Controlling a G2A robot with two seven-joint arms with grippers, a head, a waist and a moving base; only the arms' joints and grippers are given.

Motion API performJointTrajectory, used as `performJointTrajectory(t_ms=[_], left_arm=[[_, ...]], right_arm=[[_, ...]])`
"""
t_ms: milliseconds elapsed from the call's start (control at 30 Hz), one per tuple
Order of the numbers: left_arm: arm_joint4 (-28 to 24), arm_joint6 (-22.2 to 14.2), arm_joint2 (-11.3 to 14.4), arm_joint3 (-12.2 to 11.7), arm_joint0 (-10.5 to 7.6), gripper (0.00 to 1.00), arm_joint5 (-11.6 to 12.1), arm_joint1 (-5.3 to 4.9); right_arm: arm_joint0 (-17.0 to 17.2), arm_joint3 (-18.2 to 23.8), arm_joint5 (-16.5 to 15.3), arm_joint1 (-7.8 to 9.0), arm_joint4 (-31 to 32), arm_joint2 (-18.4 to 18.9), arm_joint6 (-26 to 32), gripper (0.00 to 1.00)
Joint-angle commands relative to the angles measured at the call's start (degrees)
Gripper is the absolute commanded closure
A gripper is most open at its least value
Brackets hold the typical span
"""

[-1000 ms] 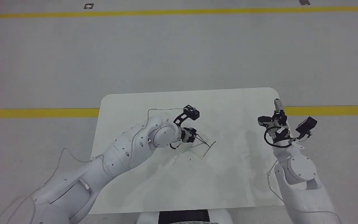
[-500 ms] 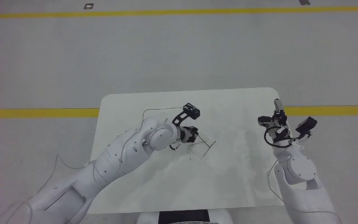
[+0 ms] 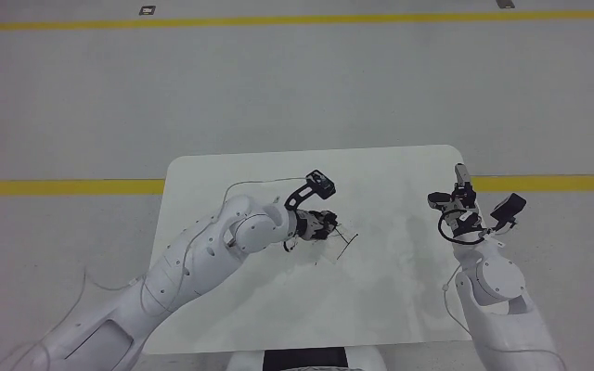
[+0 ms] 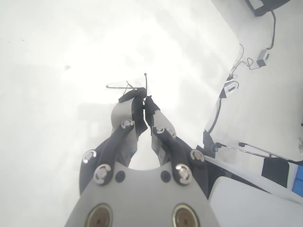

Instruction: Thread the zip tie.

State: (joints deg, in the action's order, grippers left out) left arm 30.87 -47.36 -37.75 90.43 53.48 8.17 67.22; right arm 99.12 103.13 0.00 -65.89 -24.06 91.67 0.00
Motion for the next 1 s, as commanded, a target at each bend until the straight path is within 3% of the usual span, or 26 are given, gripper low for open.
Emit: performJointTrajectory(t_ms=[0,400,533,667,800,967], left_arm=[[-0.13,-0.84,-0.43,-0.25,-0.1,1.0,-0.31,-0.15],[-0.14,-0.37,-0.3,-0.17,0.16,1.0,0.05,-0.15],[-3.05,1.47,-1.32,-0.24,0.83,1.0,5.53,-0.45],[-6.31,2.9,-3.36,-0.32,2.01,1.0,10.99,-1.16],[-8.66,3.03,-4.86,1.86,3.65,1.0,11.31,-2.29],[-12.66,2.85,-6.36,5.77,5.83,1.0,11.31,-4.41]], right_arm=[[0.0,0.0,0.0,0.0,0.0,0.0,0.0,0.0],[0.0,0.0,0.0,0.0,0.0,0.0,0.0,0.0],[0.0,0.0,0.0,0.0,0.0,0.0,0.0,0.0],[0.0,0.0,0.0,0.0,0.0,0.0,0.0,0.0],[0.0,0.0,0.0,0.0,0.0,0.0,0.0,0.0],[0.0,0.0,0.0,0.0,0.0,0.0,0.0,0.0]])
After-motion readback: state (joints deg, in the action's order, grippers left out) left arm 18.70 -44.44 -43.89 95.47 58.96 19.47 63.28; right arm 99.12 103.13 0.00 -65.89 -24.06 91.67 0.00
